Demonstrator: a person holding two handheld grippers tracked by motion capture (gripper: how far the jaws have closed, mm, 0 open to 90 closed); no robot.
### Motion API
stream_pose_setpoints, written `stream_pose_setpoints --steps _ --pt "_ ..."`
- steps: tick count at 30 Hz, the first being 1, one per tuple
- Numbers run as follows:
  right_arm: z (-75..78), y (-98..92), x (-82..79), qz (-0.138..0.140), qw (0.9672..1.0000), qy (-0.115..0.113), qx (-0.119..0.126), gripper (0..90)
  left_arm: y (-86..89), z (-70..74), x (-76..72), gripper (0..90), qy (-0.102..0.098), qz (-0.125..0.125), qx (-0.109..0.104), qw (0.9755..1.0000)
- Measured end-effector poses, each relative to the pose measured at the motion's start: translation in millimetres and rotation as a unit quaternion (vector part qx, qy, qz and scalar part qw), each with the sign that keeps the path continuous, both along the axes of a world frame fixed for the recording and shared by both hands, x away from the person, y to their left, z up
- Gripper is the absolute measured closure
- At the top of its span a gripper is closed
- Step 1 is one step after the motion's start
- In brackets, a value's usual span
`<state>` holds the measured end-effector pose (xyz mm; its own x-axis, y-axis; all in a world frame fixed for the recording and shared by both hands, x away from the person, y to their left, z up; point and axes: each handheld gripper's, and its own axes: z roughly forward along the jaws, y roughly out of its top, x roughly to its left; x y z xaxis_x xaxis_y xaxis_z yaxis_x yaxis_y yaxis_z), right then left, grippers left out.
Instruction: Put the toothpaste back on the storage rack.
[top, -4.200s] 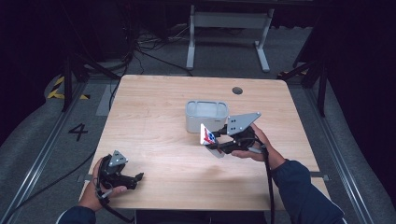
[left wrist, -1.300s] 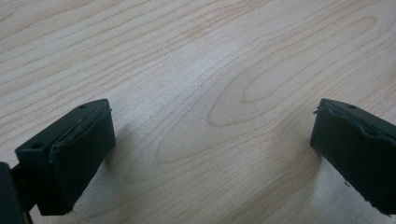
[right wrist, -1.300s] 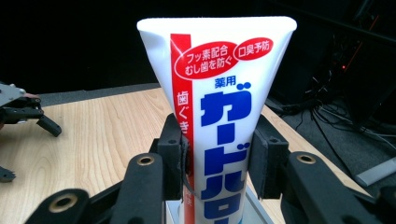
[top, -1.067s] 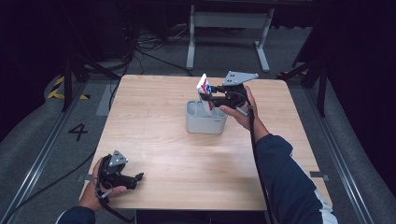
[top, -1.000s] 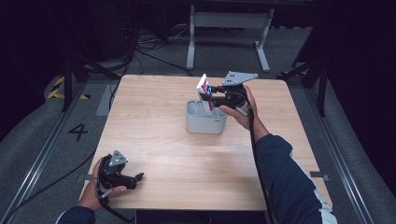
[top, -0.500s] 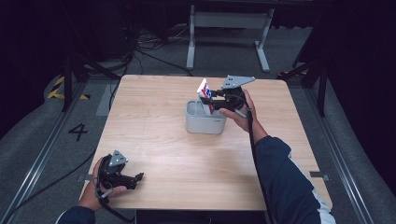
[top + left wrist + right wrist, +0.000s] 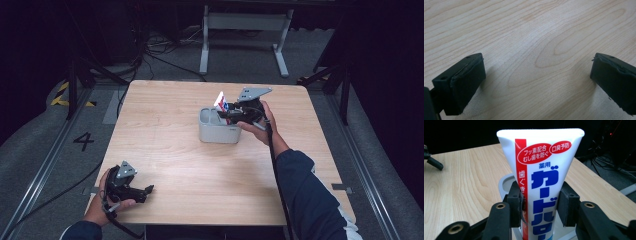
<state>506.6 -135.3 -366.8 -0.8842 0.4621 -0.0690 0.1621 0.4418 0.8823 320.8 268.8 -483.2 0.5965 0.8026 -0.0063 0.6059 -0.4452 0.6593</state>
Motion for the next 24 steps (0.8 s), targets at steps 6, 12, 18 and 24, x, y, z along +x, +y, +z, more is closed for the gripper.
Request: stream_pose_setpoints --steps 6,12,18,24 --pt "-2.8 -1.8 -1.9 -0.001 0.9999 0.0 -0.013 60.8 0.0 0.0 0.0 0.4 0.0 0.0 0.0 1.0" --pt "-3.2 -4.7 -2.5 -0.001 0.9997 0.004 -0.022 60.3 0.2 0.1 0.1 0.4 0.0 -0.001 0.002 1.0" --pt "-3.9 -3.0 -3.2 0.003 0.9991 0.007 -0.041 59.7 -0.2 0.2 0.3 0.3 0.002 0.0 -0.001 1.0" --pt "-4.9 -4.6 -2.8 0.002 0.9986 0.016 -0.051 58.4 -0.1 0.2 0.5 0.3 0.002 -0.001 0.0 1.0"
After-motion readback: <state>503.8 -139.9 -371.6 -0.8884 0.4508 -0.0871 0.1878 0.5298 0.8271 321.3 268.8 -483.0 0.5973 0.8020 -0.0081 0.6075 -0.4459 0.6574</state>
